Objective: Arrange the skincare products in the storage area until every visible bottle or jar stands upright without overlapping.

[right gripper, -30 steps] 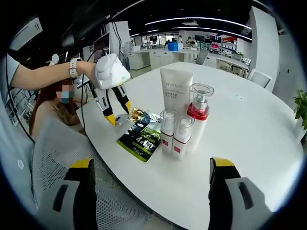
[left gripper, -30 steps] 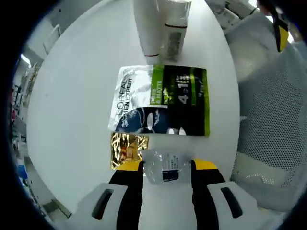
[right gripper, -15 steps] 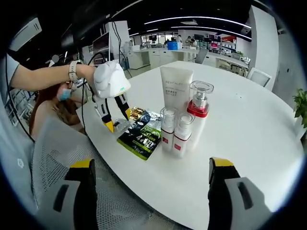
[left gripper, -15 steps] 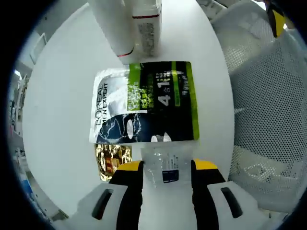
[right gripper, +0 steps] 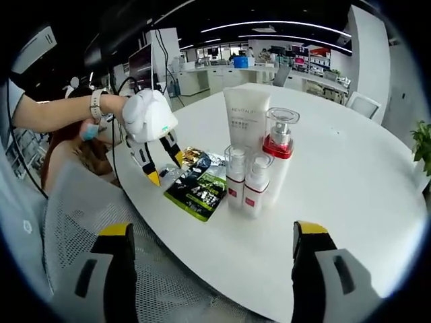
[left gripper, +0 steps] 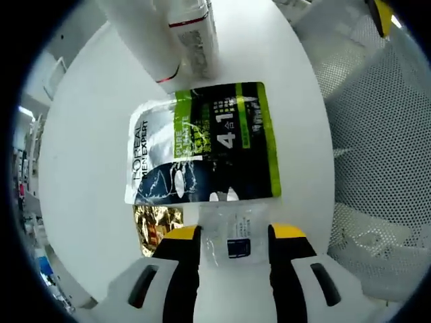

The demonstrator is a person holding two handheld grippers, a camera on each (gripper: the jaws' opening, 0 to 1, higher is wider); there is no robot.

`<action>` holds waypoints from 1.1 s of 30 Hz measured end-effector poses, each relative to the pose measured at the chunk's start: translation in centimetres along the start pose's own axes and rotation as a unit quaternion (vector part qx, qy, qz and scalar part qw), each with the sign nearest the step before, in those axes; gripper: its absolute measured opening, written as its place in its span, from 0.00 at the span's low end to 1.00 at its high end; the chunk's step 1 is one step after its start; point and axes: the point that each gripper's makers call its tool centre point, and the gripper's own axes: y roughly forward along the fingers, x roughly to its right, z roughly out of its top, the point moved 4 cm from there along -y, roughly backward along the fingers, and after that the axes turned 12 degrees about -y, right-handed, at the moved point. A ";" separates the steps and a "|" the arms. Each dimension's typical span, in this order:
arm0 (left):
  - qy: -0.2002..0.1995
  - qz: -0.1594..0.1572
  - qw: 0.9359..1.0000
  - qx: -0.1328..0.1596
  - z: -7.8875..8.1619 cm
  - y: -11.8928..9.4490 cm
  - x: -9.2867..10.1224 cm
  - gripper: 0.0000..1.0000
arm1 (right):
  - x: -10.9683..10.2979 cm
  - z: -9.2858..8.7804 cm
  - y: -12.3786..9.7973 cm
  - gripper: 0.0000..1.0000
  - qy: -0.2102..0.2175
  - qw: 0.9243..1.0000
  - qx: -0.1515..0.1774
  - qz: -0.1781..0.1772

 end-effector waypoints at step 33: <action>-0.200 0.058 0.935 0.288 1.5 -8.5 2.5 0.74 | 0.4 1.3 -0.8 0.98 -0.012 1.000 0.022 -0.011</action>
